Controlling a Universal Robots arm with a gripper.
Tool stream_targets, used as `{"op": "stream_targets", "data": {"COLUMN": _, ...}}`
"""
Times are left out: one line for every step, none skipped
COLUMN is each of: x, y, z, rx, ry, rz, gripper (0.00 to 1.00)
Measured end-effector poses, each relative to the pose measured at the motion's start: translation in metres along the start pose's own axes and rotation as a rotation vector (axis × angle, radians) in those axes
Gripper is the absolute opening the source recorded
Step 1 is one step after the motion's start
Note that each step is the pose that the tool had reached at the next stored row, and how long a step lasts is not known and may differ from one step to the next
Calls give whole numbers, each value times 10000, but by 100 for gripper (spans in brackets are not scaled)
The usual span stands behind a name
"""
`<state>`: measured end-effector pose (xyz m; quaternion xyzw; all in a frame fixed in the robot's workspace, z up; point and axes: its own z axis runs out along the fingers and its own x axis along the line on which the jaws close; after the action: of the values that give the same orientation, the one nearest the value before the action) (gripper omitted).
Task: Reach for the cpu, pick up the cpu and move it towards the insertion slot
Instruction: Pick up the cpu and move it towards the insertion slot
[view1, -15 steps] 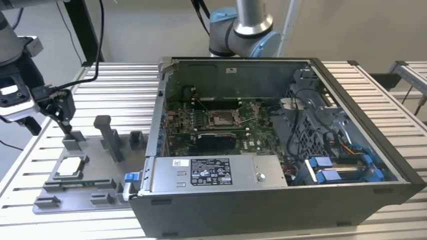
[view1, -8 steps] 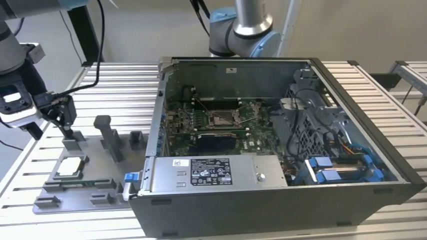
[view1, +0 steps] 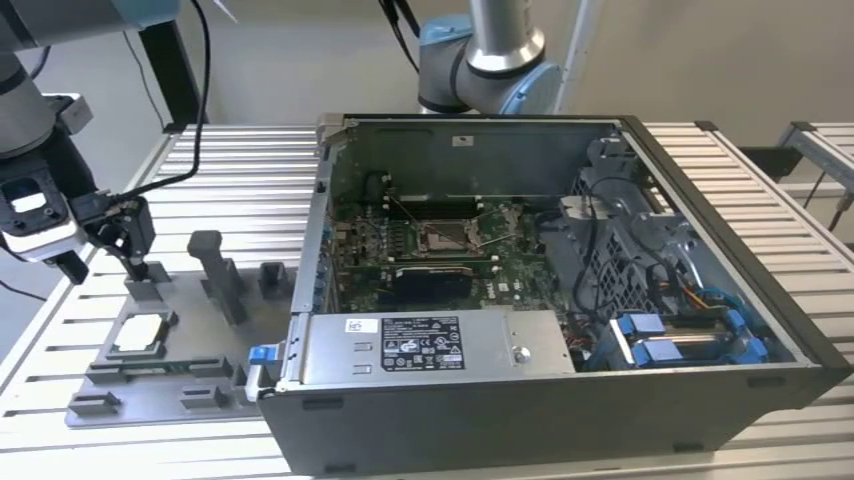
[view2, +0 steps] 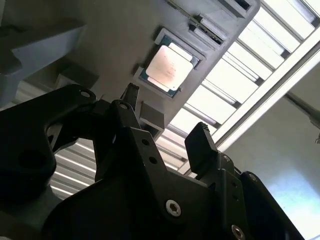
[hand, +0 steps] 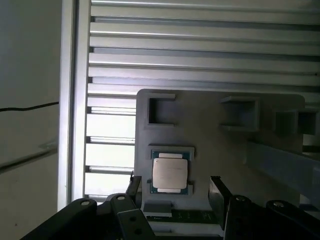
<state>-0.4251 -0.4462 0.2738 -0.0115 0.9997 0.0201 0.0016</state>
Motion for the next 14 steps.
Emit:
{"op": "stream_targets", "data": {"x": 0, "y": 0, "z": 0, "rx": 0, "ry": 0, "rz": 0, "gripper": 100}}
{"op": "stream_targets", "data": {"x": 0, "y": 0, "z": 1, "rx": -1, "ry": -1, "rz": 0, "gripper": 100}}
{"op": "stream_targets", "data": {"x": 1, "y": -1, "z": 3, "rx": 0, "ry": -1, "rz": 0, "gripper": 100}}
{"op": "stream_targets", "data": {"x": 1, "y": -1, "z": 11, "rx": -3, "ry": -4, "rz": 0, "gripper": 100}}
{"op": "stream_targets", "data": {"x": 1, "y": -1, "z": 20, "rx": -2, "ry": -3, "rz": 0, "gripper": 100}}
{"op": "stream_targets", "data": {"x": 0, "y": -2, "z": 32, "rx": -1, "ry": -2, "rz": 0, "gripper": 100}}
{"op": "stream_targets", "data": {"x": 0, "y": -2, "z": 47, "rx": -1, "ry": -1, "rz": -1, "gripper": 100}}
{"op": "stream_targets", "data": {"x": 1, "y": -3, "z": 61, "rx": 0, "ry": -1, "rz": 0, "gripper": 100}}
{"op": "stream_targets", "data": {"x": 1, "y": -3, "z": 76, "rx": -1, "ry": -1, "rz": 0, "gripper": 100}}
{"op": "stream_targets", "data": {"x": 1, "y": -4, "z": 89, "rx": 0, "ry": -1, "rz": -1, "gripper": 100}}
{"op": "stream_targets", "data": {"x": 1, "y": -5, "z": 104, "rx": -1, "ry": -2, "rz": -1, "gripper": 100}}
{"op": "stream_targets", "data": {"x": 1, "y": -5, "z": 115, "rx": -1, "ry": -2, "rz": 0, "gripper": 100}}
{"op": "stream_targets", "data": {"x": 1, "y": -6, "z": 128, "rx": -1, "ry": -2, "rz": 0, "gripper": 100}}
{"op": "stream_targets", "data": {"x": 2, "y": -6, "z": 143, "rx": -1, "ry": -2, "rz": 0, "gripper": 100}}
